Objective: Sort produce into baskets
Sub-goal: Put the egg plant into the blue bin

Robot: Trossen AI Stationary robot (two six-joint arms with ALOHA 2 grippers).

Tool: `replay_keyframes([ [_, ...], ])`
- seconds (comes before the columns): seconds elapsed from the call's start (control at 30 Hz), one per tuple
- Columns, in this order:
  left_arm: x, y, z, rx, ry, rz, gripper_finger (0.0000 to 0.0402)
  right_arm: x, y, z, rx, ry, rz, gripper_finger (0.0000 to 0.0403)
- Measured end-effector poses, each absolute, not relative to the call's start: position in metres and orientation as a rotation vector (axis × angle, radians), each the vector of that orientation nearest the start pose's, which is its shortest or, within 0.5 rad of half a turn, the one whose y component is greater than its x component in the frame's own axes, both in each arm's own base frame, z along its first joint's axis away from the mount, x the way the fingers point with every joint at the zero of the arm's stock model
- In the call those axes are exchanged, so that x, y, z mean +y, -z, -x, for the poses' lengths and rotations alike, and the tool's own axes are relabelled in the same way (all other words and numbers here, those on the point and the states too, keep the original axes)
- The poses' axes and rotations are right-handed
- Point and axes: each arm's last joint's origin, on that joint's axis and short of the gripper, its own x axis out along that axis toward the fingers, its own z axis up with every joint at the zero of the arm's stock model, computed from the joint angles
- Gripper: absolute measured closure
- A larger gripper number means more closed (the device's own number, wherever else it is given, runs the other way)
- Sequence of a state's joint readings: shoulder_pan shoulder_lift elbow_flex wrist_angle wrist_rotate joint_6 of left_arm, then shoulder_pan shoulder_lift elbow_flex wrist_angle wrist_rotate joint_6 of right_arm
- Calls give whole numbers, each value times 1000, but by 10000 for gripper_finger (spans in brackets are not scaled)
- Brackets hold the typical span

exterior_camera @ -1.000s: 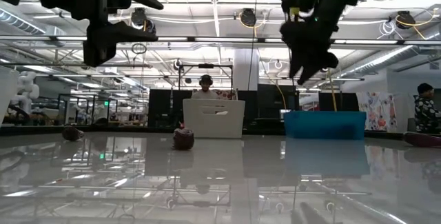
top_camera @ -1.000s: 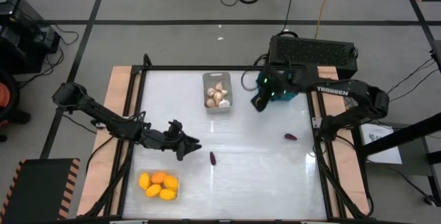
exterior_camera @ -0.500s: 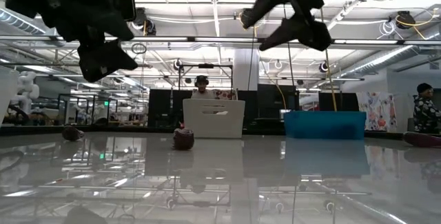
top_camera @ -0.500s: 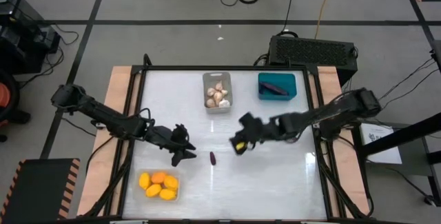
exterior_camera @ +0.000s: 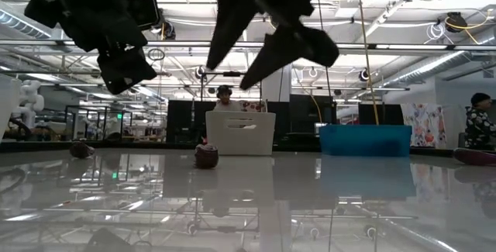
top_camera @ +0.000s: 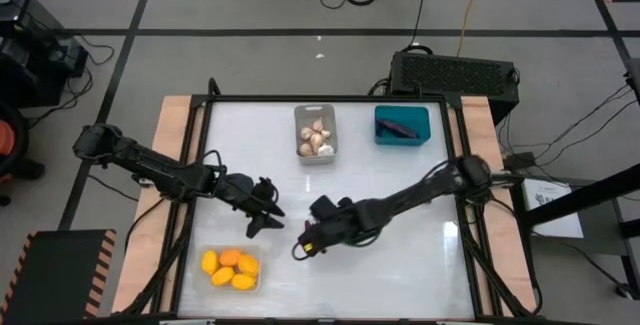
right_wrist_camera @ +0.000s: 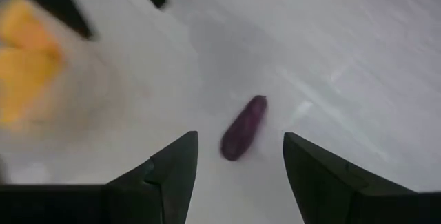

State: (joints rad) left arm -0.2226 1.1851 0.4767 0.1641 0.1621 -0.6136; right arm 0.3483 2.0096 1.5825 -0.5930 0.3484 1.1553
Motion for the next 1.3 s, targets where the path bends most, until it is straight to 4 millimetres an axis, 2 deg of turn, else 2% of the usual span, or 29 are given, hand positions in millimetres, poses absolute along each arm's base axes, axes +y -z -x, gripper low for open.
replay_keyframes([
  [0.23,-56,-183,-220,679,232,583,187,146,-198,-442,901,580,-659,198],
  [0.4,-56,-180,-218,717,220,582,187,148,-184,-456,934,611,-638,198],
  [0.67,-57,-179,-217,741,240,596,187,149,-149,-457,1005,714,-642,198],
  [0.87,-58,-178,-216,751,244,593,187,154,-141,-456,1018,719,-633,201],
  [0.97,-58,-177,-215,762,242,585,187,155,-141,-455,1021,720,-631,219],
  [1.13,-57,-176,-214,776,242,568,187,155,-141,-452,1049,722,-596,282],
  [1.23,-57,-176,-214,780,241,566,187,155,-149,-447,1084,705,-552,320],
  [1.3,-57,-176,-214,780,240,566,187,155,-164,-444,1078,668,-530,339],
])
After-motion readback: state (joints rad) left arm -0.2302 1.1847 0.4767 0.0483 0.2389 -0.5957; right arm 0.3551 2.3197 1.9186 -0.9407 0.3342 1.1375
